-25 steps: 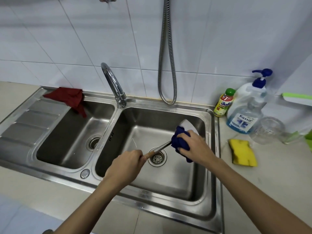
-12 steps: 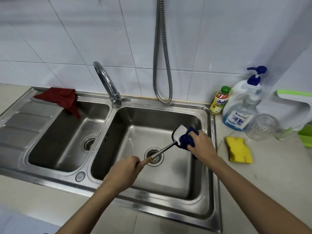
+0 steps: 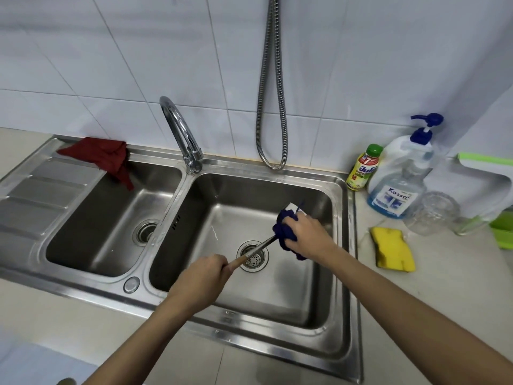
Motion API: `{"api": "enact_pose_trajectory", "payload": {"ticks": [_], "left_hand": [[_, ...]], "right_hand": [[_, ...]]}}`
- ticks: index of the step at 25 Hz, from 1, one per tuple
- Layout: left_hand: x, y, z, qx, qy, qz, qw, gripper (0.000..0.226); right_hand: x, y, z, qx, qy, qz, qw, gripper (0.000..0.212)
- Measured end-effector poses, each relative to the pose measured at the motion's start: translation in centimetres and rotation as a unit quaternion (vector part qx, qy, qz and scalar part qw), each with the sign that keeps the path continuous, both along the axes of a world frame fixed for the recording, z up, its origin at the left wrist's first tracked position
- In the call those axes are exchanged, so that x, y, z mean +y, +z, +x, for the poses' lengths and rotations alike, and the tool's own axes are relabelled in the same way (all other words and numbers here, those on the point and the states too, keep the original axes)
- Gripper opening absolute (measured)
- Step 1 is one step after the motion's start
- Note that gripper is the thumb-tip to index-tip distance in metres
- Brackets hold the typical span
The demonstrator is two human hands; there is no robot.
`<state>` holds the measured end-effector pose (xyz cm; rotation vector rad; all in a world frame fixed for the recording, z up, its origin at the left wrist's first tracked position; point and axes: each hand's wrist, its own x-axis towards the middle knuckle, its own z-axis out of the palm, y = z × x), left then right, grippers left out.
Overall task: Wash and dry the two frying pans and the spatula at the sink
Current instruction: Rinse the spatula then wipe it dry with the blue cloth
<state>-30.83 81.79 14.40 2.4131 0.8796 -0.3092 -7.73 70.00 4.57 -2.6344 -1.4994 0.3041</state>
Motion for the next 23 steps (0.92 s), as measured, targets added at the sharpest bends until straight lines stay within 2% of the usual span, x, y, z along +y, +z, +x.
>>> {"api": "enact_pose_trajectory", "payload": {"ticks": [4,5,8,9,12,13,16,17,20,23], "left_hand": [[-0.8,0.5,0.3,-0.01,-0.023,0.009,1.0,0.05],[-1.1,0.6,0.5,-0.012,-0.022,0.009,1.0,0.05],[-1.0,0.6,0.2,0.001,0.002,0.006,1.0,0.041],[-0.8,0.5,-0.2,0.003,0.017,-0.011,1.0,0.039],[-0.8,0.4,-1.0,-0.002,0.045,-0.038,0.998,0.044],[-1.0,0.6,-0.8,-0.006,0.045,-0.032,0.998,0.045],[-0.9,1.2,0.4,-0.031,0.054,-0.017,0.998,0.05],[-0.8,1.4,0.6,-0.038,0.06,-0.024,0.997,0.052],[-0.7,1.4,0.7,-0.05,0.058,-0.024,0.997,0.055],[-0.8,1.2,0.8,-0.041,0.065,-0.045,0.996,0.054]], "right_hand": [[0.6,1.6,3.3,-0.039,-0.108,0.015,0.993,0.048],[0.7,1.6,3.3,-0.029,-0.084,0.022,0.996,0.047],[0.0,1.2,1.9,0.05,0.094,0.023,0.994,0.048],[-0.3,1.2,2.4,0.045,0.101,0.012,0.994,0.049],[-1.4,1.3,4.5,-0.013,-0.027,0.007,1.0,0.053],[-1.6,1.2,4.0,-0.008,-0.035,0.015,0.999,0.054],[-1.3,0.4,0.9,0.021,0.057,0.053,0.997,0.055],[-1.1,0.6,1.0,0.018,0.05,0.066,0.996,0.054],[-0.6,1.7,2.7,-0.005,-0.055,0.086,0.995,0.054],[0.0,1.7,0.8,0.034,-0.002,0.095,0.995,0.05]]}}
